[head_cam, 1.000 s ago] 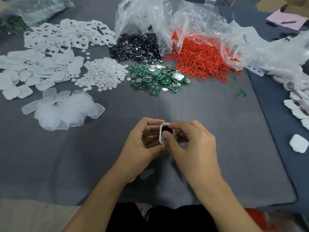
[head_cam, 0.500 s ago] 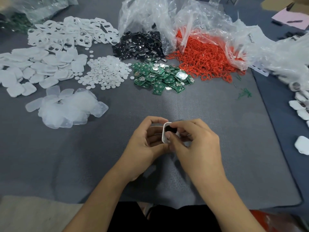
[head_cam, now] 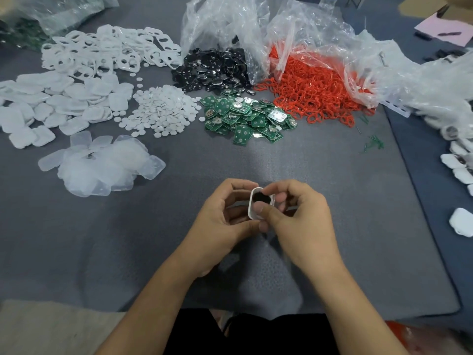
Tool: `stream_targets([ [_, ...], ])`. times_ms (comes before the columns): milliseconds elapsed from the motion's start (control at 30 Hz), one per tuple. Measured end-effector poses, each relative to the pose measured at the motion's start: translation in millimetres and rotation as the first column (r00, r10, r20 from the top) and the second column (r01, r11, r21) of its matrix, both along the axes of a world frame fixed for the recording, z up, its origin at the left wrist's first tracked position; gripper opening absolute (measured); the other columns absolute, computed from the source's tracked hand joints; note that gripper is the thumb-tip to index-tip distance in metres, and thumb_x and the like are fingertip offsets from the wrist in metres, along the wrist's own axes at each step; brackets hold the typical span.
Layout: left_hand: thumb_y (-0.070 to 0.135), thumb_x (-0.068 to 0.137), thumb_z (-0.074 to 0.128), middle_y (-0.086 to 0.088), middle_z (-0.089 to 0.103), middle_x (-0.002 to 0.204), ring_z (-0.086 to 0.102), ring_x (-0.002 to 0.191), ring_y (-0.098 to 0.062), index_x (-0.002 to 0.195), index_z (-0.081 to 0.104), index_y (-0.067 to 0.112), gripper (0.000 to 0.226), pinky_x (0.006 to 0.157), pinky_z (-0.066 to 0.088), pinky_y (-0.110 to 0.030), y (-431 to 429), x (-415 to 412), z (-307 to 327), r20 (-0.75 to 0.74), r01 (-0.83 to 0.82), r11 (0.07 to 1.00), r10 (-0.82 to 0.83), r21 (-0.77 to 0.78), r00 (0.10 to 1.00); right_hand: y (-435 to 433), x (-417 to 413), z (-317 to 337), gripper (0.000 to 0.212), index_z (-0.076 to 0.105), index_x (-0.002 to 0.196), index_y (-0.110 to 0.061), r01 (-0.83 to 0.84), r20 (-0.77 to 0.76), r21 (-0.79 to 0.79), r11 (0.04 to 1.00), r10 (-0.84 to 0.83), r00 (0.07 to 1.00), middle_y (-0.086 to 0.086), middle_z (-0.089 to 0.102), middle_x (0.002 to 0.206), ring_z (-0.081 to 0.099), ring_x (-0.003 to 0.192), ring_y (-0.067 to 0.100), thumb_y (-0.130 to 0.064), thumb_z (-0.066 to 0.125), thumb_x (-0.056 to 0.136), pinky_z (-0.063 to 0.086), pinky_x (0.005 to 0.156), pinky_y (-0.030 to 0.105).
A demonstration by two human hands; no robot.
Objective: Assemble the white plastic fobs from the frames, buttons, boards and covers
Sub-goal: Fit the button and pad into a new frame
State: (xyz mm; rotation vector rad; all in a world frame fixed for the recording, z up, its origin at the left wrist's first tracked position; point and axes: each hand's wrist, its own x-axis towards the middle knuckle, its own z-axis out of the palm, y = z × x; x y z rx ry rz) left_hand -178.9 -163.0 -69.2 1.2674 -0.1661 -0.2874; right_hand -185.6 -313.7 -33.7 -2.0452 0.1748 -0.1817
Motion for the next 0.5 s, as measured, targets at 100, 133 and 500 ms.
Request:
stream_targets([
  [100, -0.011, 0.08, 0.079, -0.006, 0.074, 0.12, 0.071, 0.112, -0.021, 0.123, 0.057, 0.011, 0.054, 0.09, 0.055, -0.024, 0.5, 0.2, 0.0, -0.001, 0.013, 1.0, -0.013, 0.002, 1.0, -0.8, 0.3, 0.3, 0.031, 0.073, 0.078, -0.036, 0.017, 0.022, -0.012, 1.0, -0.017, 1.0, -0.004, 0.061, 0.082, 0.058, 0.068, 0.007, -0.012, 0.09, 0.068, 0.048, 0.066, 0.015],
  [133, -0.011, 0.08, 0.079, -0.006, 0.074, 0.12, 0.071, 0.113, -0.022, 0.124, 0.057, 0.011, 0.053, 0.091, 0.055, -0.024, 0.8, 0.5, -0.3, 0.002, 0.016, 1.0, -0.016, 0.005, 1.0, -1.0, 0.2, 0.5, 0.031, 0.073, 0.078, -0.037, 0.03, 0.033, -0.029, 0.999, -0.029, 0.999, -0.004, 0.063, 0.083, 0.059, 0.07, 0.007, -0.013, 0.09, 0.067, 0.046, 0.065, 0.011],
  [500, -0.016, 0.08, 0.076, -0.009, 0.072, 0.122, 0.071, 0.113, -0.02, 0.123, 0.058, 0.009, 0.054, 0.093, 0.055, -0.026, 0.2, 1.1, -2.8, 0.021, -0.003, 1.0, 0.003, 0.021, 1.0, -1.6, 2.4, -5.2, 0.031, 0.078, 0.078, -0.036, 0.039, 0.07, 0.046, 0.998, -0.042, 0.997, -0.006, 0.064, 0.076, 0.061, 0.065, 0.005, -0.012, 0.092, 0.065, 0.047, 0.064, 0.014],
])
